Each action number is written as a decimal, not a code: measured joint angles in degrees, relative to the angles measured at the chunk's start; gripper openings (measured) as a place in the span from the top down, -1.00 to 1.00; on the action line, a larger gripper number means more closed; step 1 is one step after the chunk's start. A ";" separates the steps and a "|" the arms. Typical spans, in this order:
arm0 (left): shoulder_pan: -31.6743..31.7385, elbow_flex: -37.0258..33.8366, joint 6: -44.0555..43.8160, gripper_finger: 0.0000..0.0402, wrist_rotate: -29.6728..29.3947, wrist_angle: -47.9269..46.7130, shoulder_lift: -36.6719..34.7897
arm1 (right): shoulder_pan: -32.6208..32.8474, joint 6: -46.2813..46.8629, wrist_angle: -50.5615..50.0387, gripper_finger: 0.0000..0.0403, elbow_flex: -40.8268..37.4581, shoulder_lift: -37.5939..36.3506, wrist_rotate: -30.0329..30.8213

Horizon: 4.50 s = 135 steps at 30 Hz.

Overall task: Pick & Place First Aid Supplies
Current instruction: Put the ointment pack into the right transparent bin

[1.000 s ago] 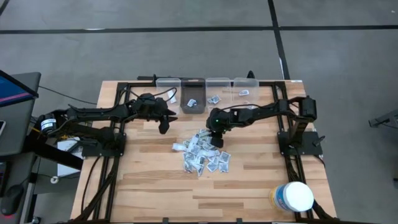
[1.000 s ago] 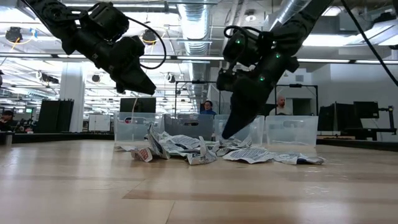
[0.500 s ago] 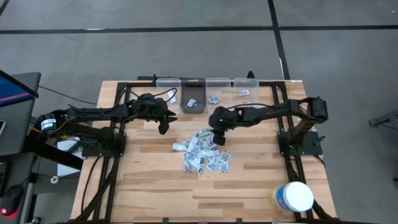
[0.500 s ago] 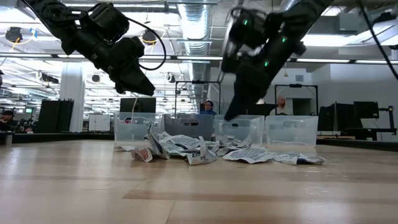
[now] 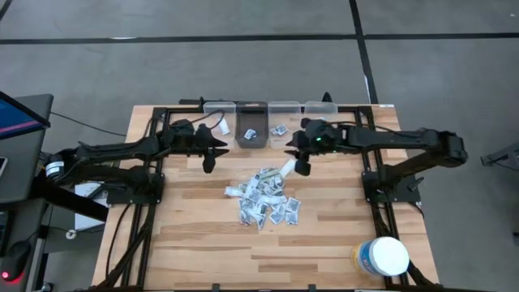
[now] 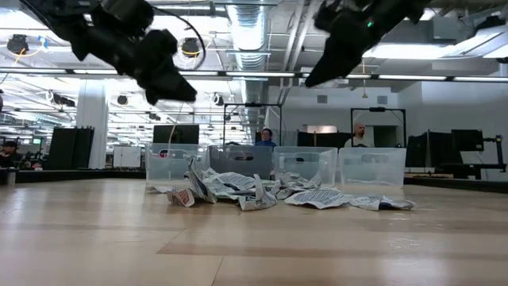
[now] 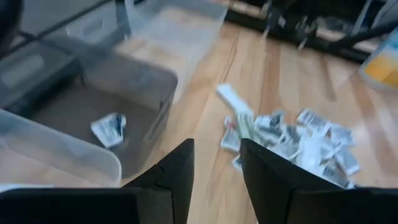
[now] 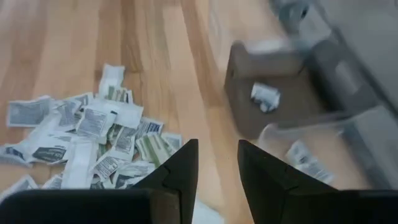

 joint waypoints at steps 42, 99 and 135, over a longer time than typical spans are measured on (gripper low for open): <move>-0.17 0.00 -0.63 0.35 -0.16 -2.52 -5.22 | 0.81 3.08 16.09 0.47 0.00 29.73 -6.46; -0.17 0.00 -0.61 0.35 -0.16 -2.93 -5.24 | 0.96 4.54 12.35 1.00 0.92 21.22 2.33; -0.17 0.00 -2.12 0.35 -0.16 -2.89 -5.27 | -12.11 9.57 -18.28 1.00 1.03 4.01 38.57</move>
